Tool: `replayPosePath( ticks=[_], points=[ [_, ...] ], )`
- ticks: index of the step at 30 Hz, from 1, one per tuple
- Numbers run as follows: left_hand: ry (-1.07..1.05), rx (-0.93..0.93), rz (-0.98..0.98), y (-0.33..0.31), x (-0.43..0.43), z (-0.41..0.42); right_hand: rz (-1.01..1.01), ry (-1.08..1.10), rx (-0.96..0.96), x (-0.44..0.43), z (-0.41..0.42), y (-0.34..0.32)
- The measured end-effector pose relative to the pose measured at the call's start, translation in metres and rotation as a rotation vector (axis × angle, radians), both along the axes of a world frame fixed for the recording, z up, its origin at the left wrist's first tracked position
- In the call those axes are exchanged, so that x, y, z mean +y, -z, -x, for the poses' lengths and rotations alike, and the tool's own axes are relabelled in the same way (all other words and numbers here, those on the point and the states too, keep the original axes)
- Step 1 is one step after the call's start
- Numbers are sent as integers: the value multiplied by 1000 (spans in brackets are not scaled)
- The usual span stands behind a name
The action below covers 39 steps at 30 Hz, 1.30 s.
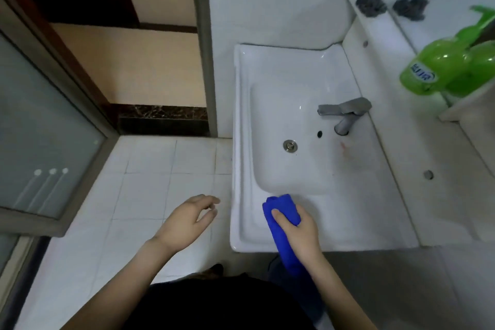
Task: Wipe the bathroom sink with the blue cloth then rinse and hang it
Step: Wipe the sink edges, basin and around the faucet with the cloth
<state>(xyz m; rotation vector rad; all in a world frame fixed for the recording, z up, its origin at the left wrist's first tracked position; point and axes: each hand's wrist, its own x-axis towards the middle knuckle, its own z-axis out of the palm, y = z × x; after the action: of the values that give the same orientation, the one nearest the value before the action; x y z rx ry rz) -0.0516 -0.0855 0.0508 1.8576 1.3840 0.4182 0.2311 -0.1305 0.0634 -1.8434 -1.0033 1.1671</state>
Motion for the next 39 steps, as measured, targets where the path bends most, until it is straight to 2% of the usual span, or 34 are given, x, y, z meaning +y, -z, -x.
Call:
replayPosePath(
  ticks=[3,8,11,17,21,24,28,35,39],
  points=[
    [-153,-37,-14,-1,-26,33,-51,64,62,-9,11,-12],
    [-464,-29,253,34,-96,86,81,-15,53,-21,46,4],
    [-656,-45,327,43,-142,115,101,-105,37,-18,82,11],
    [-1013,-58,238,22,-191,194,46,-403,-6,13,189,6],
    [-1159,-45,211,17,-210,255,25,-494,-42,28,271,9],
    [-1189,-83,284,25,-219,302,55,-528,-99,35,326,16],
    [-1147,-123,319,24,-196,366,89,-451,-91,55,385,17],
    [-976,-159,202,-3,-79,458,63,-288,-71,124,445,-14],
    [-951,-151,194,3,-20,484,71,-235,-55,174,463,-14]
  ],
)
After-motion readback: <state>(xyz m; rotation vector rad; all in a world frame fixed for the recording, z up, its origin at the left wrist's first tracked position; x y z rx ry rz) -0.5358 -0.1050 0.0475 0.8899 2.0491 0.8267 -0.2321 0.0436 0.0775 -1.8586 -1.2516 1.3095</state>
